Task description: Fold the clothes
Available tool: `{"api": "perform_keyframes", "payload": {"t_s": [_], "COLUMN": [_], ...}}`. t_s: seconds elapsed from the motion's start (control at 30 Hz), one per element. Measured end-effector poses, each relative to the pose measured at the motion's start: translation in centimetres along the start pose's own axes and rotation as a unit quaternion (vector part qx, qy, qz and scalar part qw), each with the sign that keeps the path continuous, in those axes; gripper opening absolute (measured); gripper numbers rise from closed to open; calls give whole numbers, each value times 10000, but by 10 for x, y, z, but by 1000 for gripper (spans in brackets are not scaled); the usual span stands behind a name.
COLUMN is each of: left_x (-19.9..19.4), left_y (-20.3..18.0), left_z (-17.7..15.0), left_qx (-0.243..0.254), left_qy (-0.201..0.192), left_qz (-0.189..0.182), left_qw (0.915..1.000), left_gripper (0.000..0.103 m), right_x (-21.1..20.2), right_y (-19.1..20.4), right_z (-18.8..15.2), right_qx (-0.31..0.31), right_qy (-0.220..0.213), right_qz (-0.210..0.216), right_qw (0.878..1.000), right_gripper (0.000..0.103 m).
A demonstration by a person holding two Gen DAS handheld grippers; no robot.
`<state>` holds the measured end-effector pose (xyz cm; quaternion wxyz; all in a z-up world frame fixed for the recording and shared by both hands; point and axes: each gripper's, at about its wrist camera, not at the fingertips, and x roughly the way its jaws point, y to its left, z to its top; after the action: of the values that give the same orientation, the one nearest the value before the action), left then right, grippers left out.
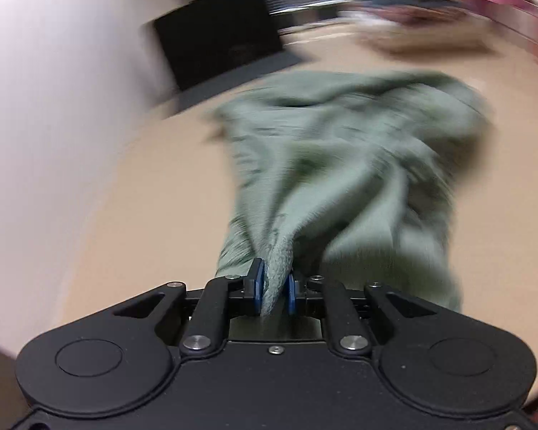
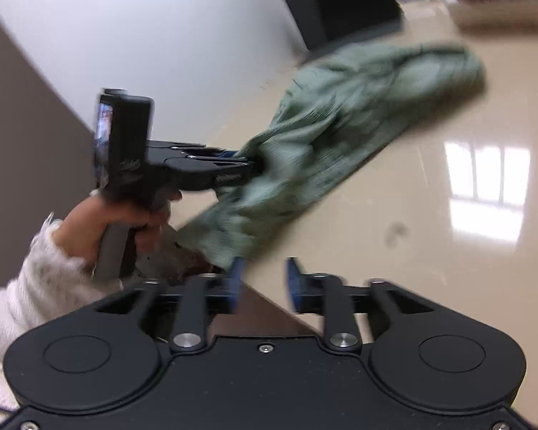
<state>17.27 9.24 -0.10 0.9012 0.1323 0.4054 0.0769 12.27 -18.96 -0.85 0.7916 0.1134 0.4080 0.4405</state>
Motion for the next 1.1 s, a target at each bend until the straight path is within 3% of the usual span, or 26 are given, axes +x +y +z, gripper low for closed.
{"api": "perform_keyframes", "payload": {"t_s": [0.1,0.13,0.17,0.23,0.37,0.47,0.57,0.63,0.77,0.9,1.0,1.1], "left_x": [-3,-13,-27,-49,-59,-41,-15,-6,7,27,48,39], "left_y": [51,60,63,59,25,7,20,39,83,113,128,134], "left_z": [6,7,5,-2,-25,-44,-52,-53,-44,-26,-18,-22], "left_qx": [-554,-654,-675,-535,176,525,254,-48,-507,-846,-1064,-1151], "left_qy": [-131,-333,-613,-985,-926,-550,-215,-204,-329,-359,-126,-247], "left_qz": [691,699,558,187,-451,-531,-410,-312,-311,-138,-32,-39], "left_qw": [9960,9949,9943,9935,9945,9957,9986,9993,9977,9957,9942,9930], "left_gripper": [24,32,44,56,56,48,48,48,48,50,58,62], "right_x": [-2,0,2,8,49,91,130,148,155,177,203,199], "right_y": [8,8,8,8,12,16,14,9,-1,-22,-45,-55], "right_z": [8,11,14,20,42,54,68,83,124,165,174,173], "right_qx": [-648,-794,-946,-1265,-1744,-1900,-1946,-1915,-1699,-1246,-817,-417], "right_qy": [-207,-226,-246,-275,40,479,683,594,179,255,491,357], "right_qz": [-693,-923,-1099,-1267,-1013,-750,-802,-962,-1081,-1243,-1533,-1433], "right_qw": [9953,9923,9891,9835,9794,9777,9752,9750,9793,9841,9836,9882], "right_gripper": [45,45,45,45,42,32,28,23,23,23,26,27]}}
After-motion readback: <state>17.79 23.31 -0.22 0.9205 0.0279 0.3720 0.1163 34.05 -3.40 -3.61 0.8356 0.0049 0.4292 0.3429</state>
